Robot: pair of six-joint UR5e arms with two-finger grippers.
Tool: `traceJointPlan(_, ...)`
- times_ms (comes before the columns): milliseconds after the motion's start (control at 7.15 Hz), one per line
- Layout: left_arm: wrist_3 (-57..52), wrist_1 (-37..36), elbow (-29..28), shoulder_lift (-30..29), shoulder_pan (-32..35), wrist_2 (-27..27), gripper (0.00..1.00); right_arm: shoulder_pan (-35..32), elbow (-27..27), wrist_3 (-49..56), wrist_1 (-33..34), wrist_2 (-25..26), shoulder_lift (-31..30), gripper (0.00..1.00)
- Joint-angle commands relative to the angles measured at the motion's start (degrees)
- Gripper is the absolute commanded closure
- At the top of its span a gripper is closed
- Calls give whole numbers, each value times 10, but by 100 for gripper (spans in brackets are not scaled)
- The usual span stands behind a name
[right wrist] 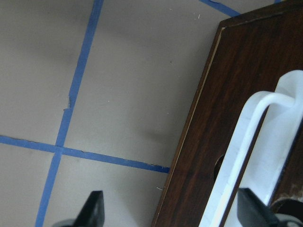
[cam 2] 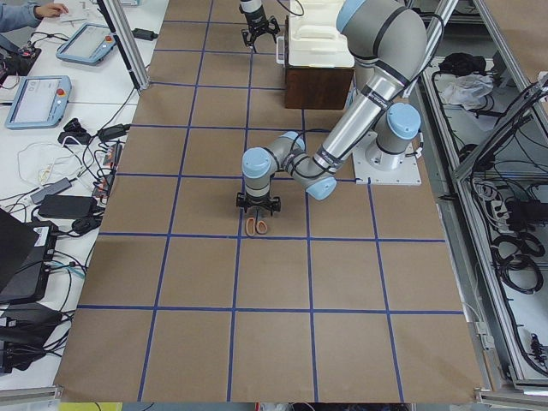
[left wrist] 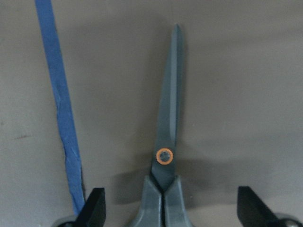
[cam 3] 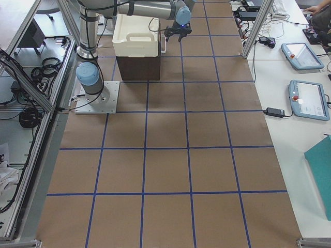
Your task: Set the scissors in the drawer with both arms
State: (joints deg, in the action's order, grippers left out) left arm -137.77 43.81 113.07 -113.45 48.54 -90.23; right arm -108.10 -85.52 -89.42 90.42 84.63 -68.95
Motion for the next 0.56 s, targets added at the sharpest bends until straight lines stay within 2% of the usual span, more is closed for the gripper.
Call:
traceJointPlan(0,-7,-1,0,-6,0,6,22,0,0,-19,-11,-4,9,0)
traceJointPlan(140,-11,-1,2,-11,0,5,26,0,0,-19,-12,-4,11,0)
traceJointPlan(280,-12,-1,0,-12,0,2,40,0,0,-20,-12,-4,13,0)
traceJointPlan(420,-12,-2,0,-12,0,2,61,0,-1,-20,-12,-4,17,0)
